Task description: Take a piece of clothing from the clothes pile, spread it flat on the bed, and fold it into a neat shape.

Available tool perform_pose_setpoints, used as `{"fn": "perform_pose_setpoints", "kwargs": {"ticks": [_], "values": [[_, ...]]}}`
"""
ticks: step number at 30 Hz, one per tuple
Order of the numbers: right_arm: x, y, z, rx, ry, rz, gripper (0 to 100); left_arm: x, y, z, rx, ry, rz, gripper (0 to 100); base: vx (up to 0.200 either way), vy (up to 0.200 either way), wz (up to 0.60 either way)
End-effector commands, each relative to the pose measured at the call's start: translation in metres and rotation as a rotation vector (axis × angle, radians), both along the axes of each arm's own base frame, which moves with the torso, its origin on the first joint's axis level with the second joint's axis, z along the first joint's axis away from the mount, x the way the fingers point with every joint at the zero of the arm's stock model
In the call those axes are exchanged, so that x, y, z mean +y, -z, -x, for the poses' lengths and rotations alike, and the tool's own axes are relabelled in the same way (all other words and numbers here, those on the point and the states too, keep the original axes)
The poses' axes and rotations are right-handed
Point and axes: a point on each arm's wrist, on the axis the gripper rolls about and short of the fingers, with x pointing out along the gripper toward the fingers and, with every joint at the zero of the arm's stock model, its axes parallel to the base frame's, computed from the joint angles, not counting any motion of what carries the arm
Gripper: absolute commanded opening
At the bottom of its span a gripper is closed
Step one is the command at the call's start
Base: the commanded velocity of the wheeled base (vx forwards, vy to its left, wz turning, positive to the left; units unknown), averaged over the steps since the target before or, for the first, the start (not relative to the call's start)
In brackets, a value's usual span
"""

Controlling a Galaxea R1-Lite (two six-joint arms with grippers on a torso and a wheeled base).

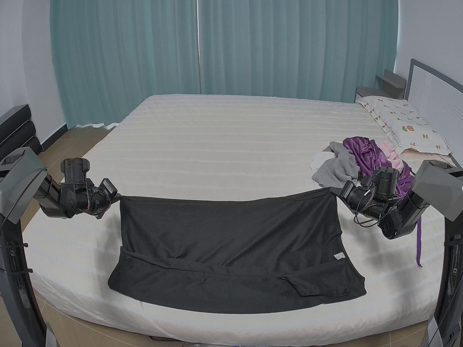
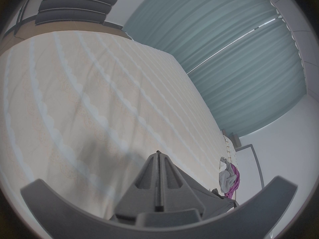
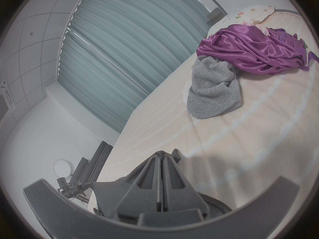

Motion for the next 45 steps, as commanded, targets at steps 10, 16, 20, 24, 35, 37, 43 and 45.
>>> {"fn": "perform_pose_setpoints", "kwargs": {"ticks": [10,16,20,24,35,37,43,45], "values": [[-0.003,0.002,0.009,0.015,-0.004,0.005,0,-0.001,-0.003,0.000,-0.008,0.002,-0.002,0,0.000,0.000,0.00],[-0.001,0.013,0.002,0.019,-0.005,0.006,0,-0.001,-0.015,0.004,-0.033,0.002,-0.008,0,0.000,0.000,0.00],[-0.002,0.008,-0.005,-0.015,0.004,0.004,0,-0.001,-0.015,0.005,-0.031,0.000,-0.009,0,0.000,0.000,0.00],[-0.001,0.001,-0.010,-0.045,0.006,0.001,0,0.000,-0.014,0.005,-0.030,0.000,-0.010,0,0.000,0.000,0.00],[-0.003,0.015,0.005,0.054,-0.007,0.010,0,-0.002,-0.003,0.011,0.011,0.011,-0.017,0,0.000,0.000,0.00],[-0.005,0.011,0.009,0.060,-0.004,0.009,0,-0.003,-0.002,0.017,0.021,0.024,-0.031,0,0.000,0.000,0.00],[-0.011,-0.002,0.032,0.088,-0.039,-0.009,0,-0.005,-0.010,0.032,0.026,0.036,-0.047,0,0.000,0.000,0.00],[-0.012,-0.005,0.040,0.096,-0.043,-0.012,0,-0.005,-0.010,0.035,0.032,0.036,-0.046,0,0.000,0.000,0.00]]}}
